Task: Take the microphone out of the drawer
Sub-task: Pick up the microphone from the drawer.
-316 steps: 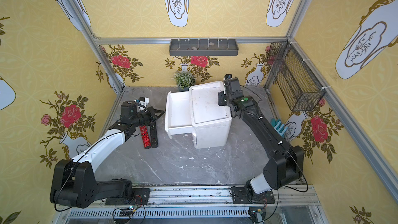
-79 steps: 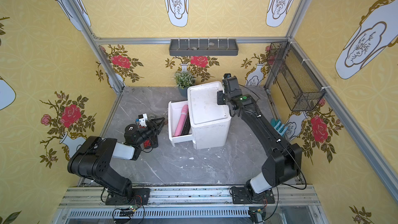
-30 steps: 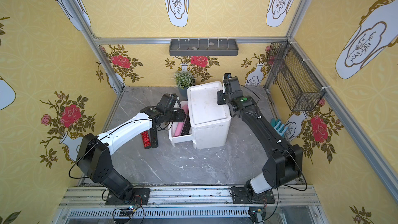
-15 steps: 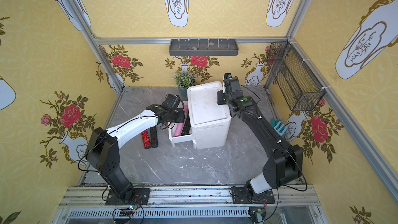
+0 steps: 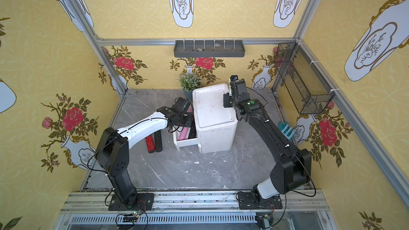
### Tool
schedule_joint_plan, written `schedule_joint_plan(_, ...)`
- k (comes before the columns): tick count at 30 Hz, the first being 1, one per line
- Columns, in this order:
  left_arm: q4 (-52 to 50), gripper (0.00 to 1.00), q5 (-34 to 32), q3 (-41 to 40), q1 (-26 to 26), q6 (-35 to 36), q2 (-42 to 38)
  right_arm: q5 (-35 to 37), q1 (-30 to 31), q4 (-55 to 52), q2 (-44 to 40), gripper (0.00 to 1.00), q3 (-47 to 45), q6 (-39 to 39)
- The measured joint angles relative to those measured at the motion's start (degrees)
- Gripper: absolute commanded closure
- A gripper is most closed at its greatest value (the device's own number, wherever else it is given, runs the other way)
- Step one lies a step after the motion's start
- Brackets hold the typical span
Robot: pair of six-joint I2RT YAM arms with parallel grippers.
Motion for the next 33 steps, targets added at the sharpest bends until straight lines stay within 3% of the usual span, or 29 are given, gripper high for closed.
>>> schedule_joint_plan(10,-2.71,0.50,-1.97,2.08,-0.74,0.55,2.99,-0.02,0.00,0.11,-0.04,0.84,-0.04,0.04)
schedule_joint_plan(25,-5.25,0.71,-3.65,3.08,-1.05,0.46,3.39,-0.02,0.00,-0.28,0.07,0.84,0.35,0.09)
schedule_joint_plan(33,-6.34,0.73,-5.33,3.34,-1.07,-0.98,1.68,0.00,0.00,-0.50,0.31,0.84,0.68,0.11)
